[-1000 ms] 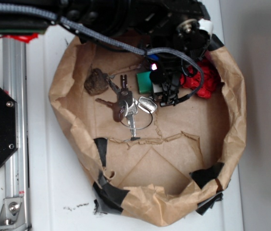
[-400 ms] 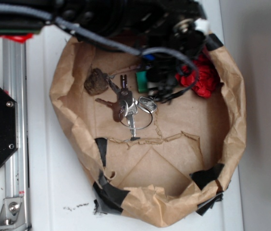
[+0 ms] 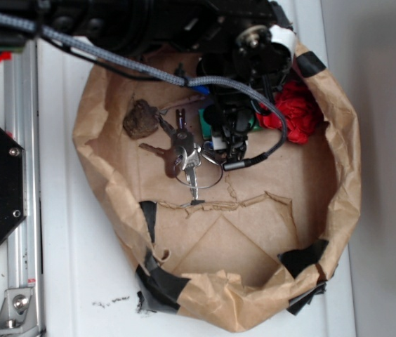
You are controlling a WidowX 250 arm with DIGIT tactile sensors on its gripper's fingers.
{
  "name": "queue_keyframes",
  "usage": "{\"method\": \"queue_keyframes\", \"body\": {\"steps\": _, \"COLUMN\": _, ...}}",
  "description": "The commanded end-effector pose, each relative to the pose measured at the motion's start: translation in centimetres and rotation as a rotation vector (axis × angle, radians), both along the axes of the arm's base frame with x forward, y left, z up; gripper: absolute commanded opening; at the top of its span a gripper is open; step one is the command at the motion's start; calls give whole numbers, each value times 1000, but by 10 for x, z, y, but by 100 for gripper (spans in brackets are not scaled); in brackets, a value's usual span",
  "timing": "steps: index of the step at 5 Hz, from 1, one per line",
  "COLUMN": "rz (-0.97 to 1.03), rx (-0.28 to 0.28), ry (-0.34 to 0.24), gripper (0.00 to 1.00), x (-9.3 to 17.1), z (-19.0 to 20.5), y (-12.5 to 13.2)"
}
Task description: Grab the green block.
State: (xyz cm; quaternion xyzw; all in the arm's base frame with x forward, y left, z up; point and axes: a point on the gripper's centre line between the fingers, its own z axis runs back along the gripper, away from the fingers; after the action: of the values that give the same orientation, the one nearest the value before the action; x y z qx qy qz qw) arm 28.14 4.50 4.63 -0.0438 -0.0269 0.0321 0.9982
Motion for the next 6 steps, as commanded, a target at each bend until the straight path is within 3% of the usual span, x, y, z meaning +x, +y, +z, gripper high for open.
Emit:
{"method": "queue_keyframes", "body": {"steps": 1, "rz": -20, "rx": 19, "ry": -52, "gripper": 100, "x": 10, "z": -8, "y": -4}}
{"method": "queue_keyframes", "body": {"steps": 5, "rz": -61, "rx": 47, "ry": 49, "gripper": 100, "x": 6, "z": -44, "y": -7}}
{"method": "queue_keyframes", "body": {"steps": 6, "rz": -46, "rx": 43, "ry": 52, "gripper": 0, "x": 4, "z": -47, "y": -5}}
